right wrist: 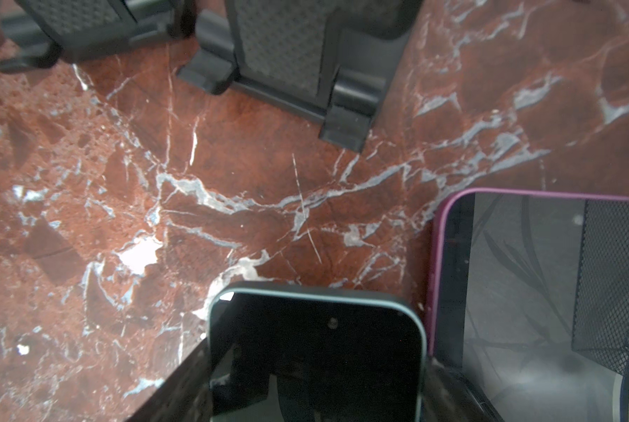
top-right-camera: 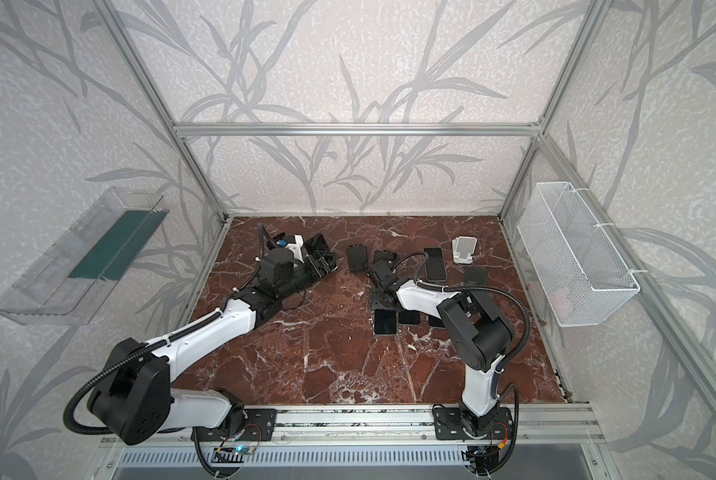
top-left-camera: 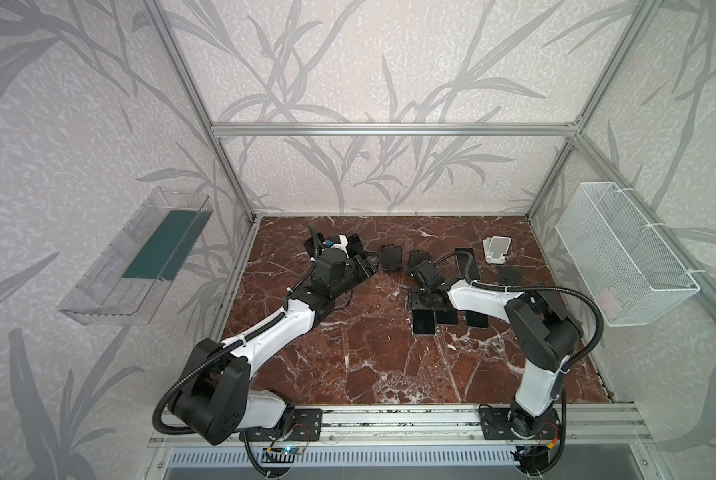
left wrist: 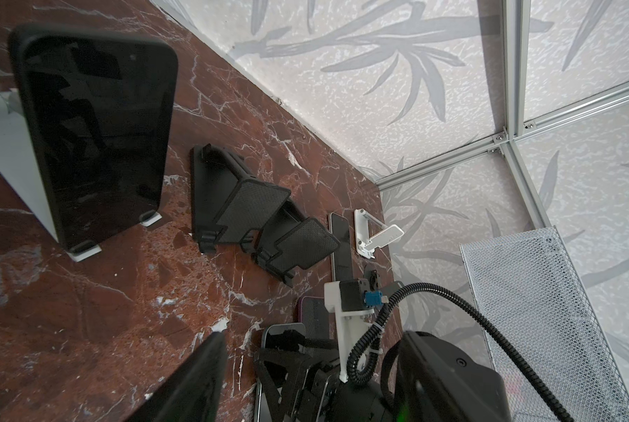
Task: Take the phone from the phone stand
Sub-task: 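Lower the teal-edged phone flat beside the purple-edged phone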
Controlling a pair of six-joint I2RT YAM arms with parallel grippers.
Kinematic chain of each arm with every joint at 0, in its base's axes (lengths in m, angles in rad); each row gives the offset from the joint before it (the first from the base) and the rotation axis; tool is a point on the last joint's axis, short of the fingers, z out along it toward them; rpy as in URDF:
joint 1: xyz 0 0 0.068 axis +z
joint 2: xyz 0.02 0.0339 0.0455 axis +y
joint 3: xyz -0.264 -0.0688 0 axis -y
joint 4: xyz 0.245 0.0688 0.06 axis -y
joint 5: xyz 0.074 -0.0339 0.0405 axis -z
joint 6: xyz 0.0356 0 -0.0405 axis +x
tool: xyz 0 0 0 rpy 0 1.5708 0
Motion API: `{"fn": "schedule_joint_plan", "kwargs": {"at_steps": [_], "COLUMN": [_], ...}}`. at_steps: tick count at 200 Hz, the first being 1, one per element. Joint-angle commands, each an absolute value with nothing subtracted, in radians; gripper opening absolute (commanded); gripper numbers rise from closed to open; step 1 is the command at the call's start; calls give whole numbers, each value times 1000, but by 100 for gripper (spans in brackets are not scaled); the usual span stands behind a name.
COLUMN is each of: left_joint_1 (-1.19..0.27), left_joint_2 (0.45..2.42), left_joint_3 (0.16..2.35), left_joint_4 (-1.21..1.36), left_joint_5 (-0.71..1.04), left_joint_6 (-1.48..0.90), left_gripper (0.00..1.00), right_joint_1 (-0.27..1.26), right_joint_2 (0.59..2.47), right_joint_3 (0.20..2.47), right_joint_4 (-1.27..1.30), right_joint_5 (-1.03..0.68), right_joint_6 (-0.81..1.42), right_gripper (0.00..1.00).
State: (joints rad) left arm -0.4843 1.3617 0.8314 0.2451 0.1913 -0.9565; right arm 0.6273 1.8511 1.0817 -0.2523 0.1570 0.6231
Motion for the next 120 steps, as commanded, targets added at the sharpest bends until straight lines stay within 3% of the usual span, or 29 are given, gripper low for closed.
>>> {"fn": "schedule_joint_plan", "kwargs": {"at_steps": [1, 120], "left_joint_1": [-484, -483], "left_joint_2": [1356, 1345], "left_joint_3": [851, 851], "left_joint_4": [245, 249], "left_joint_5": [186, 195], "left_joint_6": [-968, -979], "left_gripper": [75, 75], "right_joint_1": [632, 632], "right_joint_2": [1868, 1873], "right_joint_3": [1065, 1078], "right_joint_4": [-220, -239], "right_joint_5": [134, 123], "right_joint_6": [682, 645], "right_gripper": [66, 70]}}
